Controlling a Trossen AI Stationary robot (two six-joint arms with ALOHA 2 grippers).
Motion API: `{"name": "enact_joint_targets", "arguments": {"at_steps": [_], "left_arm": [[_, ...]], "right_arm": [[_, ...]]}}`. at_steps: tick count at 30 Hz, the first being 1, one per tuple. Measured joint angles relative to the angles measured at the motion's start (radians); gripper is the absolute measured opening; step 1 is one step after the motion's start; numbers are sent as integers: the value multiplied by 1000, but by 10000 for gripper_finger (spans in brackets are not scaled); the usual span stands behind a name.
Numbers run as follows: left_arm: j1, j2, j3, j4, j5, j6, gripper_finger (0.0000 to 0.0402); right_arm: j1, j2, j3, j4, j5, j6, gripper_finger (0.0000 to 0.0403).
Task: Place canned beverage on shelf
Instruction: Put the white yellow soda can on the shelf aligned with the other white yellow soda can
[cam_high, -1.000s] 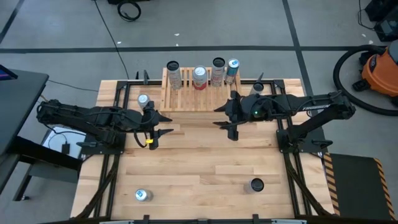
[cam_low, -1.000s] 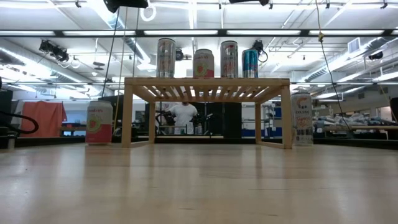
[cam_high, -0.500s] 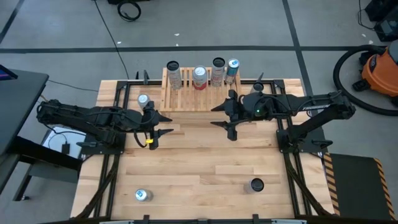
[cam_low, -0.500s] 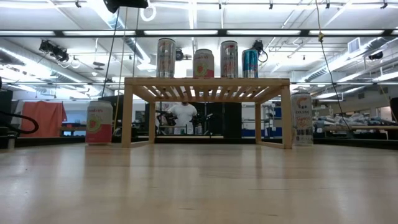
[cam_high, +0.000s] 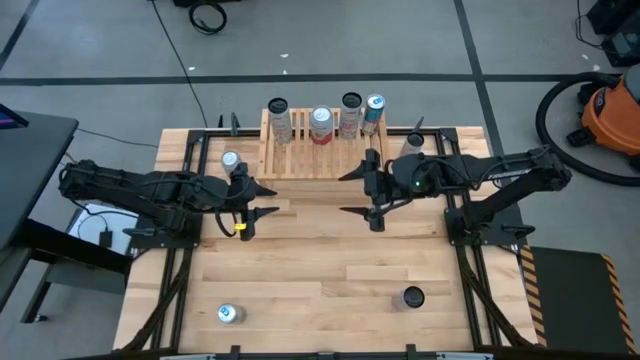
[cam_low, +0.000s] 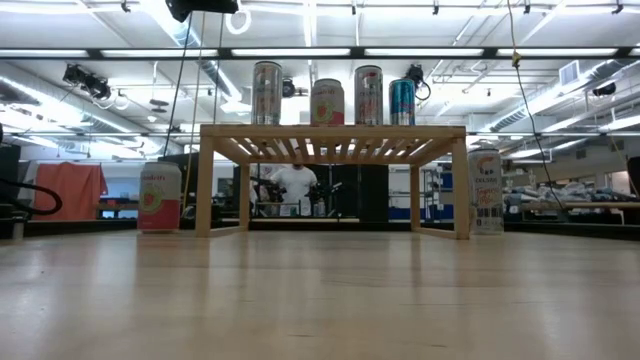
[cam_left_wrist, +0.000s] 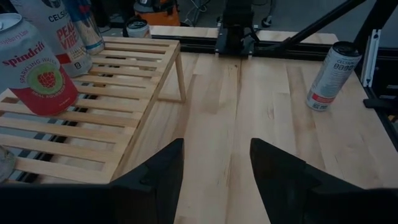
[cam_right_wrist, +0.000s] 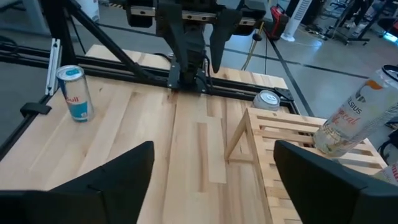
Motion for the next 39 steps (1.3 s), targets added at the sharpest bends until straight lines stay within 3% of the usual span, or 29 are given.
{"name": "enact_joint_targets", "arguments": {"at_steps": [5,12,19,24,30,39], "left_arm": [[0,0,0,0,0,1,192],[0,0,0,0,0,7,192],[0,0,0,0,0,6,192],[0,0,0,0,0,7,192],[0,0,0,0,0,7,192],[0,0,0,-5,1,7,192]], "right_arm": [[6,0,0,0,-32,22,366],[3,0,0,24,-40,75,368],[-27,-15,0,-56,53,74,368],[-94,-54,0,-172,175,152,368],[-201,-97,0,-302,179,266,368],[-338,-128,0,-385,219,245,368]]}}
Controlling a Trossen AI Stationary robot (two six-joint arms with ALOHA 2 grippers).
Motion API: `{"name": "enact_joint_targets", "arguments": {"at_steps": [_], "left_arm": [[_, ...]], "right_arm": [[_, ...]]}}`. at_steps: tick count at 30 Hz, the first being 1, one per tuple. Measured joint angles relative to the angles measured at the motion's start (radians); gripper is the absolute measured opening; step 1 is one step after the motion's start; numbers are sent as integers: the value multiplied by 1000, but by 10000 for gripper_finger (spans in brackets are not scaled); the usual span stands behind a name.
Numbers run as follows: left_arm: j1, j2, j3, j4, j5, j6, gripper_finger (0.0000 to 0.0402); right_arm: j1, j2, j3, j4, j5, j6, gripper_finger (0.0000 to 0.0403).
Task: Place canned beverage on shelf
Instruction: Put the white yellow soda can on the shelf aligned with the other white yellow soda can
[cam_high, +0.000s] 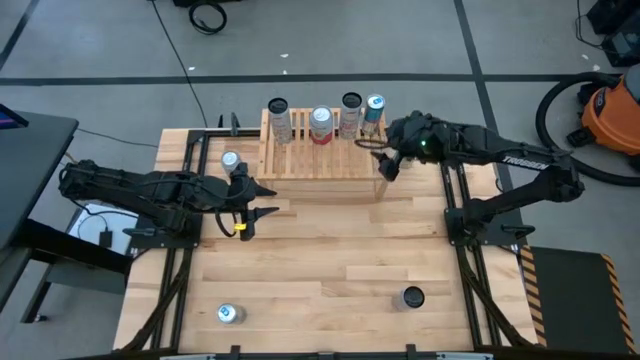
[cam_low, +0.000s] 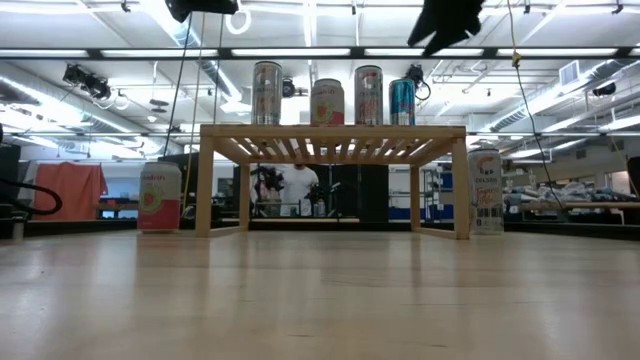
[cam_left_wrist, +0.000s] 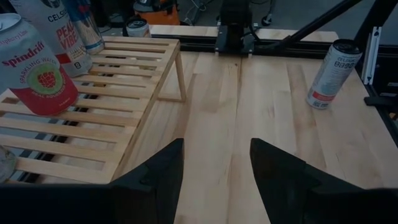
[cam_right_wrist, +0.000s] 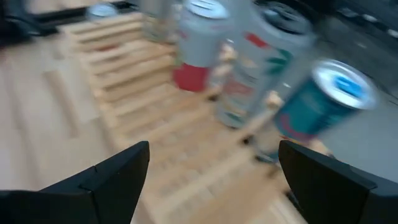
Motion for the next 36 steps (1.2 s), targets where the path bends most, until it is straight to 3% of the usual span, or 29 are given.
{"name": "enact_joint_targets", "arguments": {"at_steps": [6,19,26,36], "left_arm": [[0,0,0,-3,0,0,192],[0,0,0,-3,0,0,192],[0,0,0,-10,3,1,192],[0,0,0,-41,3,1,192]], "right_arm": [[-97,-19,0,-108,86,65,368],[-289,-51,-1,-185,87,130,368],[-409,-55,-76,-180,88,250,368],[-451,-55,-212,-92,91,336,368]]}}
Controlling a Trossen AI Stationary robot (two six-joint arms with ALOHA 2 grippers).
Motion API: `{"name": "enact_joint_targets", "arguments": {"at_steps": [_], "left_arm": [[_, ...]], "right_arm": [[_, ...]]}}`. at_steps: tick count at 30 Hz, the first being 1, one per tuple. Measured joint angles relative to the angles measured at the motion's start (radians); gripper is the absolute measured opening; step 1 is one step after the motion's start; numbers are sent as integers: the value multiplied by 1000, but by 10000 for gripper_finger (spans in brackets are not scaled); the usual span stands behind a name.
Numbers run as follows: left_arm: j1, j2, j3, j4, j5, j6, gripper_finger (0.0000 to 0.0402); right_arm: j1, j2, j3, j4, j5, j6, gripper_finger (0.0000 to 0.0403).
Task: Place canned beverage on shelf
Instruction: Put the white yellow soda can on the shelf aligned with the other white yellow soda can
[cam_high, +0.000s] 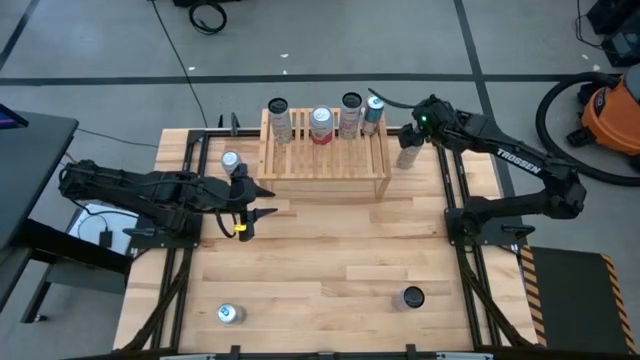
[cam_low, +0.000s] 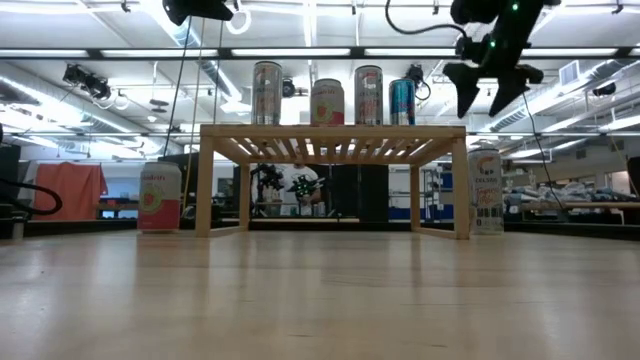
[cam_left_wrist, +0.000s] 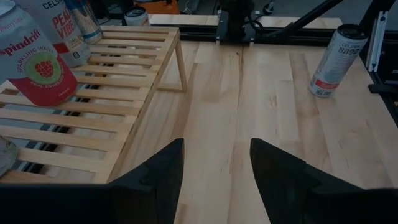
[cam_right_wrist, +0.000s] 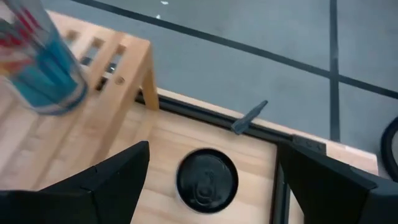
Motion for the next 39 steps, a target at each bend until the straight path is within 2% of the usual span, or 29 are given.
{"name": "enact_joint_targets", "arguments": {"at_steps": [5,11,25,34,39], "left_arm": [[0,0,0,1,0,0,192],[0,0,0,1,0,0,192],[0,0,0,0,0,0,192],[0,0,0,0,0,1,192],[0,0,0,0,0,1,192]], "right_arm": [[0,-8,-93,65,16,26,368],[0,-24,-200,179,-32,41,368],[0,-41,-251,190,-21,33,368],[-1,-41,-351,327,-25,49,368],[-1,-41,-378,338,-3,47,368]]}}
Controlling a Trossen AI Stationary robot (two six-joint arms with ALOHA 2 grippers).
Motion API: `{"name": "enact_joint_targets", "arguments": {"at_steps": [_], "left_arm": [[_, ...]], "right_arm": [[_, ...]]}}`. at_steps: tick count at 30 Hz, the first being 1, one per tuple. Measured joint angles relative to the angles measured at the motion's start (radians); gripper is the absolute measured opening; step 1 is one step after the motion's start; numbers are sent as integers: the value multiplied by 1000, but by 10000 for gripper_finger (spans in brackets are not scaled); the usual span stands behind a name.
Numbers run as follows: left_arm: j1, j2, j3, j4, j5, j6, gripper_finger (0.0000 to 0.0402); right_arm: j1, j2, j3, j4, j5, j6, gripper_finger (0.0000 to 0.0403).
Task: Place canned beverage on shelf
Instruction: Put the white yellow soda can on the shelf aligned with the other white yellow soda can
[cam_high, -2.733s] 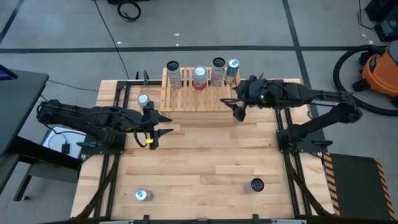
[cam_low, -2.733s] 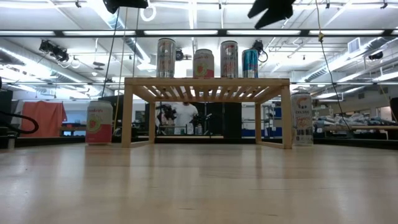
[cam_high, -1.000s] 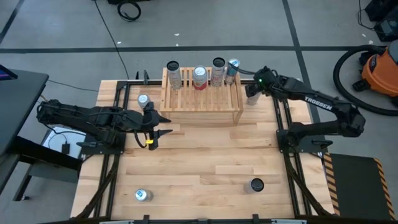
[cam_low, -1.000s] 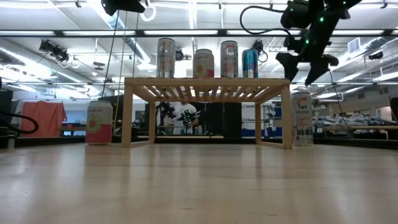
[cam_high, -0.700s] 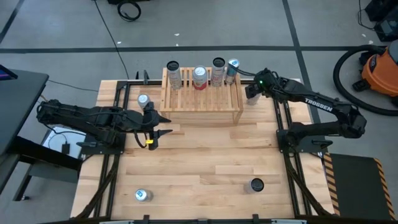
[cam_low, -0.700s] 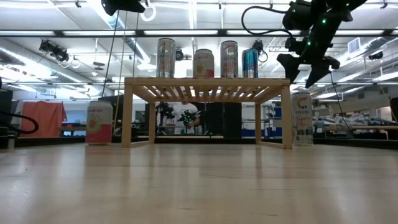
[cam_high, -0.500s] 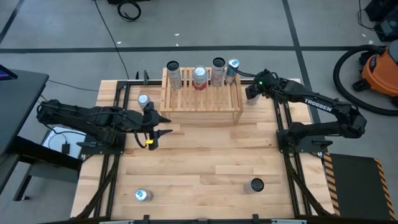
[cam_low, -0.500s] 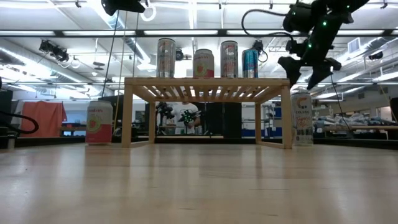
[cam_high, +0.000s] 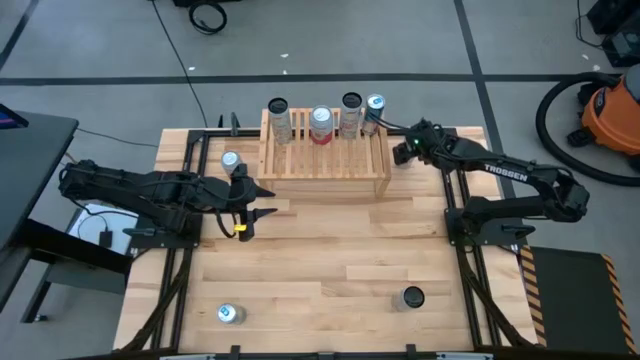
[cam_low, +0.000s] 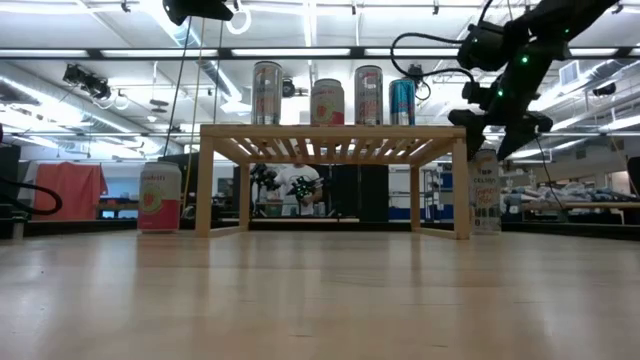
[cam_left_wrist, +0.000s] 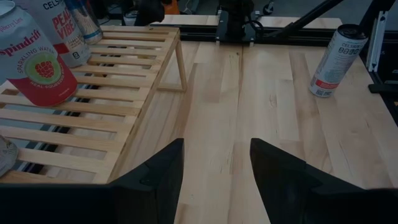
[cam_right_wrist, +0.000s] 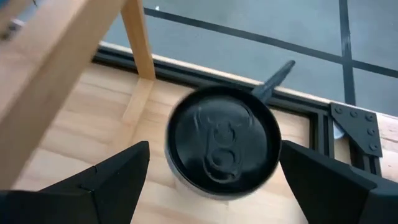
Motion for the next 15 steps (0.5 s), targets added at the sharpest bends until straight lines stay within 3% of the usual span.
{"name": "enact_joint_targets", "arguments": {"at_steps": [15], "left_arm": [[0,0,0,0,0,1,192]], "right_arm": [[0,0,-117,149,20,19,343]]}}
